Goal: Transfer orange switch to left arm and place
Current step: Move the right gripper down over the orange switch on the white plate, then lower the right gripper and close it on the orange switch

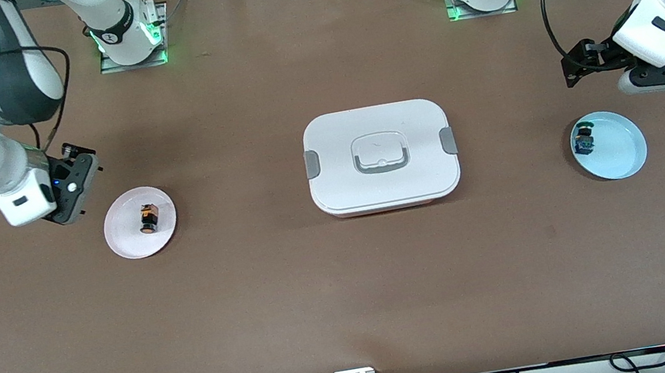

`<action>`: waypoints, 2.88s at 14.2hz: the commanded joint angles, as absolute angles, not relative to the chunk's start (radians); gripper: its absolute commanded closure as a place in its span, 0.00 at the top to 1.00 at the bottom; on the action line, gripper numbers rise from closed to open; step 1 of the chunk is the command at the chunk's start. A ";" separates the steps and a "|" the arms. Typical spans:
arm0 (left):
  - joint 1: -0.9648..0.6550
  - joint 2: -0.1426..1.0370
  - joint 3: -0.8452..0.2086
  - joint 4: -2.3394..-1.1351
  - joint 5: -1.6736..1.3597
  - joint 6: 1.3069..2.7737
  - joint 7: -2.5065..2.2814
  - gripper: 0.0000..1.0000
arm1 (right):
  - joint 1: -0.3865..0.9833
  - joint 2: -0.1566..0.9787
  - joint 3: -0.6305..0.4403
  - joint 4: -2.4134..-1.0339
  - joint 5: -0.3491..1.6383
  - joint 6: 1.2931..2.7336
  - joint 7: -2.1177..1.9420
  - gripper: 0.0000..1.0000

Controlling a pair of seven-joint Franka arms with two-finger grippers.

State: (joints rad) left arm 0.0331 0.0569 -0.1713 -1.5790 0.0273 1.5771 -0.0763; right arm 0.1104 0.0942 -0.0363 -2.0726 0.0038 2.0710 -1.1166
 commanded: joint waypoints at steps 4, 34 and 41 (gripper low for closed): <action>0.040 0.069 -0.178 -1.548 0.035 1.554 -0.077 1.00 | 0.109 0.147 -0.029 -2.279 -0.017 2.443 -1.314 1.00; 0.040 0.069 -0.178 -1.548 0.035 1.554 -0.077 1.00 | 0.129 0.405 -0.020 -2.275 -0.011 2.806 -1.413 0.89; 0.040 0.069 -0.178 -1.548 0.035 1.554 -0.077 1.00 | 0.132 0.390 -0.020 -2.263 -0.009 2.797 -1.422 0.08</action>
State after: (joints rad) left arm 0.0332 0.0575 -0.1713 -1.5787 0.0273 1.5770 -0.0763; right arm 0.1288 0.4002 -0.0223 -2.2740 -0.0055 2.7940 -1.4169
